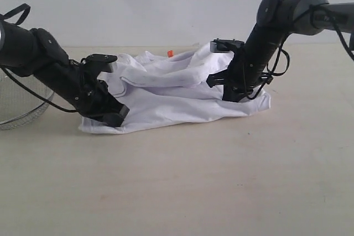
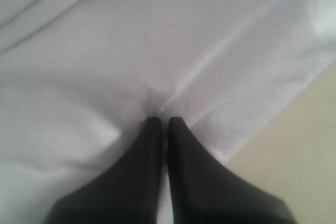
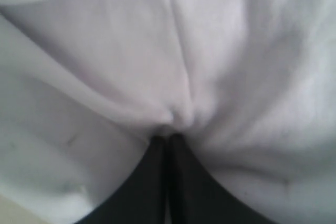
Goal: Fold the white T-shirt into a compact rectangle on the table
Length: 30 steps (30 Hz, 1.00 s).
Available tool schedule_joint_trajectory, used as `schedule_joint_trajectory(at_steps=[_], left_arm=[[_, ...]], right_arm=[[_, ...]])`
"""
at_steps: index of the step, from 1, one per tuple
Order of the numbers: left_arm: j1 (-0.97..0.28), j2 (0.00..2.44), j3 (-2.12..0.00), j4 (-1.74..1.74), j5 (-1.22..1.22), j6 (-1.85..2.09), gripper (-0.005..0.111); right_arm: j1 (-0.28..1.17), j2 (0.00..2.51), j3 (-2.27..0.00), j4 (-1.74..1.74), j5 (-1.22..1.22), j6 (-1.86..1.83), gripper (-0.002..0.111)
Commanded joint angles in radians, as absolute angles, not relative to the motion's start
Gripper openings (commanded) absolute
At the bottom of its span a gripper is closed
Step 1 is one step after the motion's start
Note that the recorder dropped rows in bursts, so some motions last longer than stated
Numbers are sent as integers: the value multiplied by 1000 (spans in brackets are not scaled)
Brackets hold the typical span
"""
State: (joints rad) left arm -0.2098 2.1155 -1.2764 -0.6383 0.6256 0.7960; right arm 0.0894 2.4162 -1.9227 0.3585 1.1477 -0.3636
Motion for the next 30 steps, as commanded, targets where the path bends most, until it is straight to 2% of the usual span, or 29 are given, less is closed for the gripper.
schedule_joint_trajectory(at_steps=[1, 14, 30], left_arm=[[-226, 2096, -1237, -615, 712, 784, 4], [-360, 2082, -1027, -648, 673, 777, 4], [-370, 1827, -750, -689, 674, 777, 4]], right_arm=[[102, 2403, -1834, 342, 1221, -373, 0], [102, 2199, -1458, 289, 1182, -368, 0], [102, 1922, -1040, 280, 996, -284, 0]])
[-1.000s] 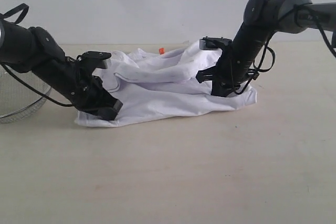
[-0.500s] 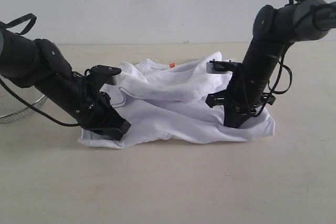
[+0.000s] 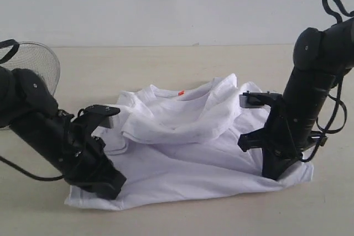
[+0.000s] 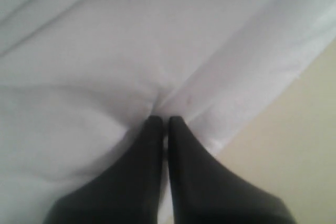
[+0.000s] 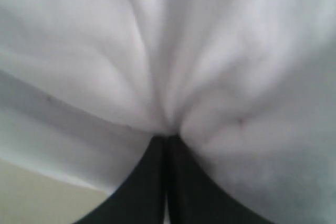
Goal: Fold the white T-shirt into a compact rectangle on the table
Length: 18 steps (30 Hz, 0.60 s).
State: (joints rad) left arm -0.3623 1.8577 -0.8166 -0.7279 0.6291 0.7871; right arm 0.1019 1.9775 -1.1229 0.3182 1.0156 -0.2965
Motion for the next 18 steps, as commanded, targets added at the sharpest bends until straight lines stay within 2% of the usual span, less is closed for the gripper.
schedule_joint_trajectory(at_steps=[1, 6, 10, 18], left_arm=[[-370, 1823, -738, -689, 674, 777, 4], [-370, 1794, -709, -728, 632, 838, 4], [-370, 1696, -745, -860, 650, 967, 4], [-370, 1509, -796, -817, 626, 943, 4]], right_arm=[[102, 1910, -1013, 283, 981, -284, 0], [102, 1854, -939, 305, 909, -300, 0], [102, 1743, -965, 415, 894, -416, 0], [102, 1590, -1002, 438, 812, -459, 0]])
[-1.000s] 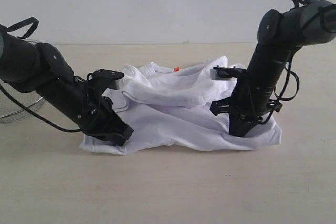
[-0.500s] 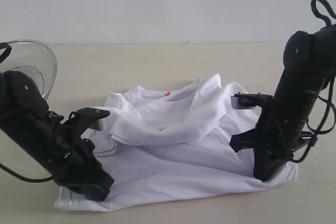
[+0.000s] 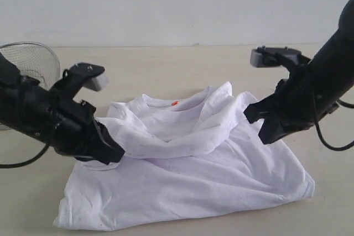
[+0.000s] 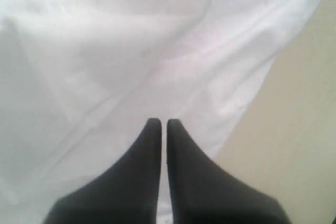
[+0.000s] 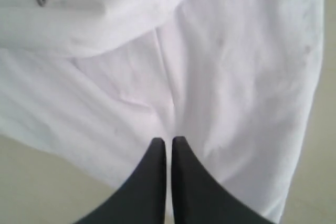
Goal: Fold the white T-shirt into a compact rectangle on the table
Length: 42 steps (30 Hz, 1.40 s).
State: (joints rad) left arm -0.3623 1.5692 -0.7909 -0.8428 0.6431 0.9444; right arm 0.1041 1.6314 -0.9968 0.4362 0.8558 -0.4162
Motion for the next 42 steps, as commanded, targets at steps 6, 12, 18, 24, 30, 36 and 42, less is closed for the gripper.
schedule_joint_trajectory(at_steps=[6, 12, 18, 24, 30, 36, 42], left_arm=[[-370, 1541, -796, -793, 650, 938, 4], [-373, 1605, -796, -795, 737, 993, 4], [-399, 1661, -804, -800, 712, 1056, 4], [-443, 1721, -818, -793, 460, 1043, 4], [-451, 1815, -855, -697, 455, 1036, 4], [-451, 1843, -906, -694, 302, 1021, 4], [-446, 1853, -1067, -611, 221, 1021, 4]], right_arm=[[102, 1603, -1002, 522, 706, -600, 0], [102, 1626, -1002, 733, 679, -796, 0], [102, 1672, -1002, 741, 663, -803, 0], [102, 1707, -1002, 749, 660, -803, 0], [102, 1707, -1002, 749, 660, -803, 0], [102, 1707, -1002, 749, 676, -803, 0], [102, 1707, -1002, 749, 754, -821, 0]])
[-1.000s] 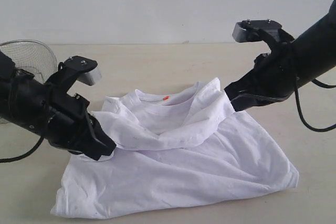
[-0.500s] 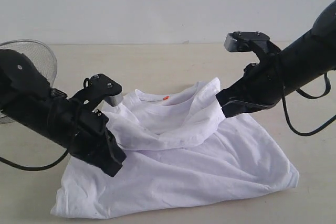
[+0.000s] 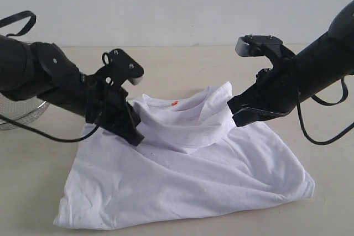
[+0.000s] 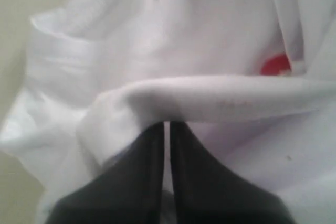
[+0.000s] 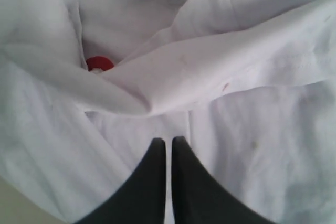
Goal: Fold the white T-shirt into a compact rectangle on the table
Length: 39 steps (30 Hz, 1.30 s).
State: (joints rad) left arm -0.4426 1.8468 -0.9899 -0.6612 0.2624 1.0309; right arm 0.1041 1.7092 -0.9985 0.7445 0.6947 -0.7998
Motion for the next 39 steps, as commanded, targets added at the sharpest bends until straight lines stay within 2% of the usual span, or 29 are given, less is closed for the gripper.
schedule_joint_trajectory(at_steps=[1, 3, 7, 12, 14, 15, 20, 25, 26, 30, 39], left_arm=[[-439, 1859, -1080, -604, 211, 1021, 4], [-408, 1888, -1103, -601, 199, 1021, 4], [-324, 1919, -1106, -601, 234, 984, 4], [-289, 1832, -1106, -601, 350, 957, 4], [-291, 1759, -1106, -623, 449, 957, 4], [-291, 1732, -1106, -623, 521, 957, 4], [-300, 1789, -1097, -763, 804, 1095, 4], [-430, 1839, -1012, -773, 695, 1100, 4], [-453, 1841, -984, -773, 588, 1083, 4], [-452, 1894, -952, -740, 465, 1015, 4], [-452, 1974, -951, -668, 443, 898, 4]], right_arm=[[102, 1707, -1002, 749, 779, -821, 0], [102, 1707, -1000, 749, 866, -825, 0], [175, 1707, -1000, 745, 875, -825, 0], [230, 1707, -1000, 694, 777, -748, 0], [230, 1710, -985, 662, 771, -732, 0], [230, 1710, -951, 634, 679, -717, 0], [230, 1714, -893, 612, 529, -735, 0], [230, 1811, -893, 617, 471, -735, 0], [230, 1823, -893, 617, 453, -735, 0], [230, 1828, -893, 652, 376, -735, 0], [234, 1828, -898, 711, 333, -756, 0]])
